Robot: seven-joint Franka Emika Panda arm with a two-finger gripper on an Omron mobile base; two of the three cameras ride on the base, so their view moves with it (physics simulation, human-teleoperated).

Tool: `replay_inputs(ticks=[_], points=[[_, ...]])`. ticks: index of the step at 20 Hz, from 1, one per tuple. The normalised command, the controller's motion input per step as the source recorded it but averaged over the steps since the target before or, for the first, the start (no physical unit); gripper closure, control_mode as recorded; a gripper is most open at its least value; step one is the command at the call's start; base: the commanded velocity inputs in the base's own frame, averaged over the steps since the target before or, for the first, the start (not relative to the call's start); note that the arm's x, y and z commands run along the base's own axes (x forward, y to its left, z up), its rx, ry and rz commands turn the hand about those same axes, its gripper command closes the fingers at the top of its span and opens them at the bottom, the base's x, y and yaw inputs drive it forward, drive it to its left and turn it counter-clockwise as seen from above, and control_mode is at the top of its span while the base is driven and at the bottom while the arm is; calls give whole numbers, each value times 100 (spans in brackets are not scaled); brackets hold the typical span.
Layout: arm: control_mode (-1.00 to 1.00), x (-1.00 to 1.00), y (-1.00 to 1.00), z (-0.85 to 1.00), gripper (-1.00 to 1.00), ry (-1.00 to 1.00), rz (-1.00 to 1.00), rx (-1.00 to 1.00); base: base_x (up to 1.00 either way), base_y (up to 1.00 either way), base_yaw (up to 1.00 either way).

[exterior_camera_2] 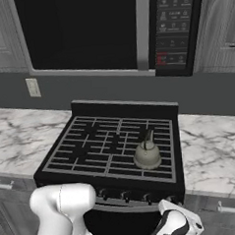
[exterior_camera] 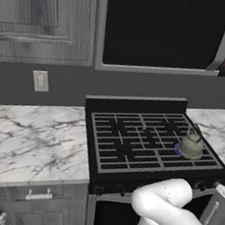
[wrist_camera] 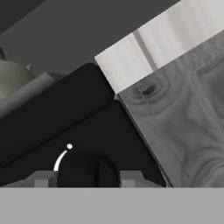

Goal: The kettle is done boiling. Turn off the stove, then wait for 300 timesteps before moving the kettle to the dining table.

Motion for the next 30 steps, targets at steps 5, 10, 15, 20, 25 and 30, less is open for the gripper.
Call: replay_inputs(ticks=[5,10,15,20,25,30], points=[[-100,-10,0,-22,100,2,-8,27,0,0,0],[-100,-17,0,-23,100,0,-7,30,0,0,0],[-100,-5,0,-16,100,0,-7,33,0,0,0],[-100,-3,0,-21,100,0,-8,33,0,0,0],[-100,-6,0,-20,100,0,-8,33,0,0,0],[-100,-3,0,-21,100,0,-8,35,0,0,0]])
